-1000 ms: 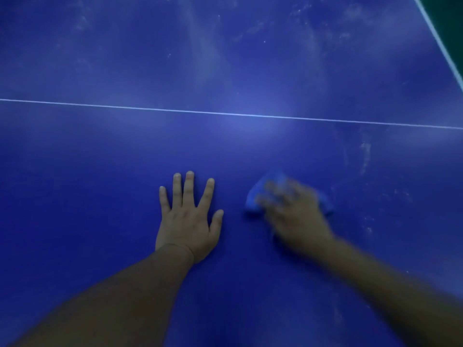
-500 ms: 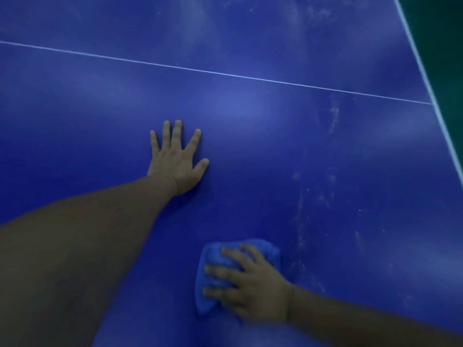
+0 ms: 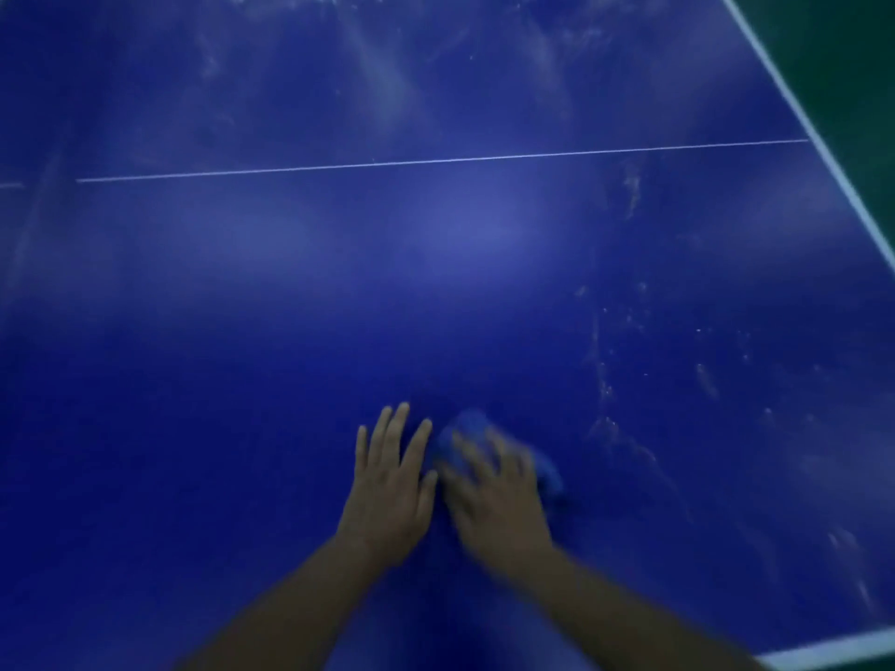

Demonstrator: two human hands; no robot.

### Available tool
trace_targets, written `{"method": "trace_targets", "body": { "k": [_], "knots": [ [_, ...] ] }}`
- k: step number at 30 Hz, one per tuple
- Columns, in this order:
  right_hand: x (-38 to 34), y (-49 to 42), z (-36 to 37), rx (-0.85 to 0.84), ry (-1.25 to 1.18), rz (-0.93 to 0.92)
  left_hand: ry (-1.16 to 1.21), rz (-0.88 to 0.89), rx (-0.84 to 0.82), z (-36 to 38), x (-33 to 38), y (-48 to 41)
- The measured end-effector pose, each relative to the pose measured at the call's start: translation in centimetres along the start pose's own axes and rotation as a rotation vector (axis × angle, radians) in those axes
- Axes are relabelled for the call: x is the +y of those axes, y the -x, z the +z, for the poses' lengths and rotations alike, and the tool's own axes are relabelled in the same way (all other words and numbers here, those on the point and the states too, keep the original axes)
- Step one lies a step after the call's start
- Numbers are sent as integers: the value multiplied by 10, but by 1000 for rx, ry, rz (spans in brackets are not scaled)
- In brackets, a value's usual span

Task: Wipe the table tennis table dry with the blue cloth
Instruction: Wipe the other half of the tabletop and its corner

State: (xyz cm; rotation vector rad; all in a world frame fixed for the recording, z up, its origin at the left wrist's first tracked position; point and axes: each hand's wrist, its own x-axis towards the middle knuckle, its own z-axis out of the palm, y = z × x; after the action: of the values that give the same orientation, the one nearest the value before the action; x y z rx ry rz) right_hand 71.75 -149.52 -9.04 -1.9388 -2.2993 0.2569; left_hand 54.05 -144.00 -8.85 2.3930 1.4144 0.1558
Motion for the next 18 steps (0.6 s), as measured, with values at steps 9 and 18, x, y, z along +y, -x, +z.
{"method": "trace_targets", "body": {
  "k": [9, 18],
  "knots": [
    [18, 84, -10, -287, 48, -87, -40, 83, -139, 9, -2, 87],
    [-90, 97, 0, -209, -54, 416, -53, 137, -136, 18, -8, 88]
  ]
}}
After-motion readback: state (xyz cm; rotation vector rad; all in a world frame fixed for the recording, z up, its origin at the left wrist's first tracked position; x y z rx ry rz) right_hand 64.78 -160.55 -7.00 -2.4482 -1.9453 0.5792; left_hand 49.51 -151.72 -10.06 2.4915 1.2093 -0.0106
